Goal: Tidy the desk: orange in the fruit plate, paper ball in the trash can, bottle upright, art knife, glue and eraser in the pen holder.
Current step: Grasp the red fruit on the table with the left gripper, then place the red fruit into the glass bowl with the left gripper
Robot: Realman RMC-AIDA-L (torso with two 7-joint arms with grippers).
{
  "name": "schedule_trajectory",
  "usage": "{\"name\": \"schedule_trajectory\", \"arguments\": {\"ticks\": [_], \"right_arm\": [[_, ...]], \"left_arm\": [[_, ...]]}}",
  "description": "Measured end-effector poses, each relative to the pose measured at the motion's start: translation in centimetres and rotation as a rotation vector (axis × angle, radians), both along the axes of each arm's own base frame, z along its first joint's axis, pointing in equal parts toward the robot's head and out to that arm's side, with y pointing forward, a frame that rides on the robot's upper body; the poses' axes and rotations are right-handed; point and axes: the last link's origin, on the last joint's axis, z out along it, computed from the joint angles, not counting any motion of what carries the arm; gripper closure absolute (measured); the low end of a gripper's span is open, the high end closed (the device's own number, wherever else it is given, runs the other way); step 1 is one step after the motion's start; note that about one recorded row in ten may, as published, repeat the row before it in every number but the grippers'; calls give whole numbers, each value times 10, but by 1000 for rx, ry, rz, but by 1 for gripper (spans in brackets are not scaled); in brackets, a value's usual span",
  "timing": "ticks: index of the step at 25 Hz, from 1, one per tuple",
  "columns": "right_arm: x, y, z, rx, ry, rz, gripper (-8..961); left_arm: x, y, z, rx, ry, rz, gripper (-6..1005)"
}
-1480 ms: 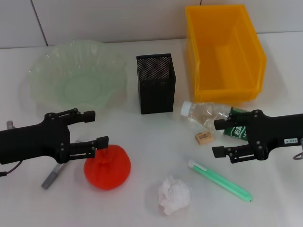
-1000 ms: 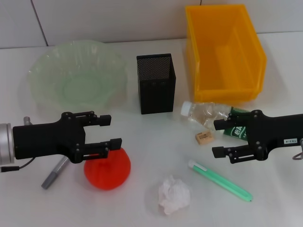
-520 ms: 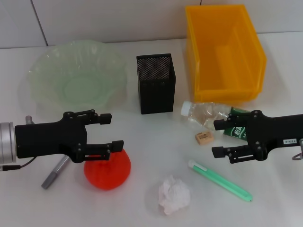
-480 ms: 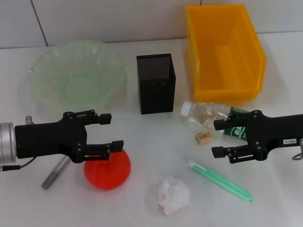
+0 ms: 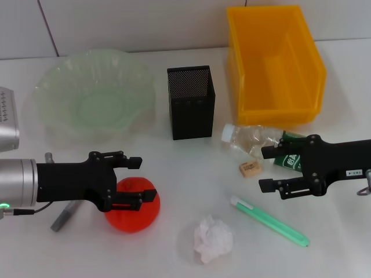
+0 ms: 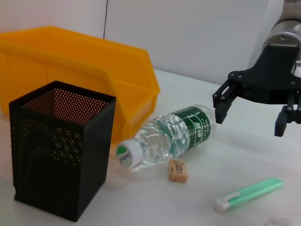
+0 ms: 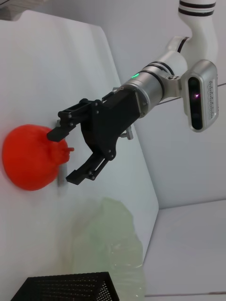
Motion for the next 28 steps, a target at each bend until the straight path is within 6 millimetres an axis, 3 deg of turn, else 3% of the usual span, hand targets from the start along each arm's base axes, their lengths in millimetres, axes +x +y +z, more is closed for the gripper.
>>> {"name": "schedule_trajectory", "arguments": {"ticks": [12,24,26,28], "right_arm": [[2,2,0,15,-12,-6,168],[3,4,0,27,-22,-12,169],[3,4,0,28,-22,-13,169],[4,5,0,30,-24,-14,169]], "left_arm": [[-10,-6,-6,-38,71,9,199],[-8,-1,-6,-15,88,-4,447],[-5,1,-5,-17,86,-15,683],[0,5,-1,-9,76,-27,709]]}}
